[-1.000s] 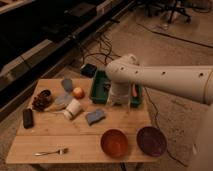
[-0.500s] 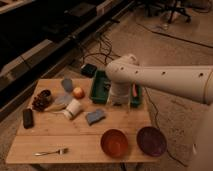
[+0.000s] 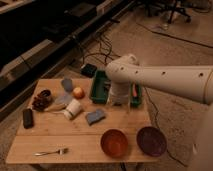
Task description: Place pepper in red bowl
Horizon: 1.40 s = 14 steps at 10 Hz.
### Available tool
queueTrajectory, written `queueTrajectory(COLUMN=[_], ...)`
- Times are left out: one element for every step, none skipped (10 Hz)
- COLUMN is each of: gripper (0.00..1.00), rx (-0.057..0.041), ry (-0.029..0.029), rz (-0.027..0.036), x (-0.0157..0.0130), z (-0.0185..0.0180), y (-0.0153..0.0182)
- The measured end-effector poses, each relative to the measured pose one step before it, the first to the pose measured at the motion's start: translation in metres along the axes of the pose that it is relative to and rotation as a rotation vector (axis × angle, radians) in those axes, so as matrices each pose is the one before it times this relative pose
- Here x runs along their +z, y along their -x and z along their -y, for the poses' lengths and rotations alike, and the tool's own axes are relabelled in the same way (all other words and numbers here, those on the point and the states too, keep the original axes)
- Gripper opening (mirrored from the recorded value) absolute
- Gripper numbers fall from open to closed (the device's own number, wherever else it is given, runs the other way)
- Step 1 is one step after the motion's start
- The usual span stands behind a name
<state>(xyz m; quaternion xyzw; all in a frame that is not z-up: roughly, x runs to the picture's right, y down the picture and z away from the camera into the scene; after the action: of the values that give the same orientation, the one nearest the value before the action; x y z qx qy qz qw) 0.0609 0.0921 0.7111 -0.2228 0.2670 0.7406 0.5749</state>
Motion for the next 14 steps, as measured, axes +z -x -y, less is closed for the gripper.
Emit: queueTrajectory(gripper=[0.65, 0.65, 0.65, 0.65, 0.65, 0.65, 0.65, 0.65, 0.65, 0.65, 0.65, 0.65, 0.65, 0.65], rx=[0.00002, -0.00005, 0.00124, 0.00180, -0.00263, 0.00362, 0.00575, 0.00833, 0.00694, 0.00069, -0.00773, -0.01891, -0.00652, -0.00216], ry=[-0.00005, 0.00002, 0.00095, 0.00081, 0.00312, 0.00764, 0.00924, 0.00686, 0.00978, 0.00689, 0.00780, 0.00783, 0.00111, 0.00161], rz=[-0.00003, 0.00003, -0.00117, -0.00159, 0.00282, 0.00878, 0.00545, 0.00525, 0.00511, 0.01059, 0.01456, 0.02844, 0.02026, 0.00397], x=[0.00003, -0.00001, 0.00027, -0.00009, -0.00143, -0.00279, -0.00295, -0.00263, -0.00291, -0.00177, -0.00146, -0.00124, -0.00060, -0.00011], z=[0.00002, 0.00000, -0.00016, -0.00017, 0.00004, 0.00731, 0.00772, 0.01136, 0.01421, 0.01417, 0.01104, 0.01393, 0.01113, 0.00100], y=[-0.00001, 0.00001, 0.00025, 0.00053, 0.00142, 0.00976, 0.01346, 0.01689, 0.02154, 0.02008, 0.01599, 0.01720, 0.01039, 0.00187])
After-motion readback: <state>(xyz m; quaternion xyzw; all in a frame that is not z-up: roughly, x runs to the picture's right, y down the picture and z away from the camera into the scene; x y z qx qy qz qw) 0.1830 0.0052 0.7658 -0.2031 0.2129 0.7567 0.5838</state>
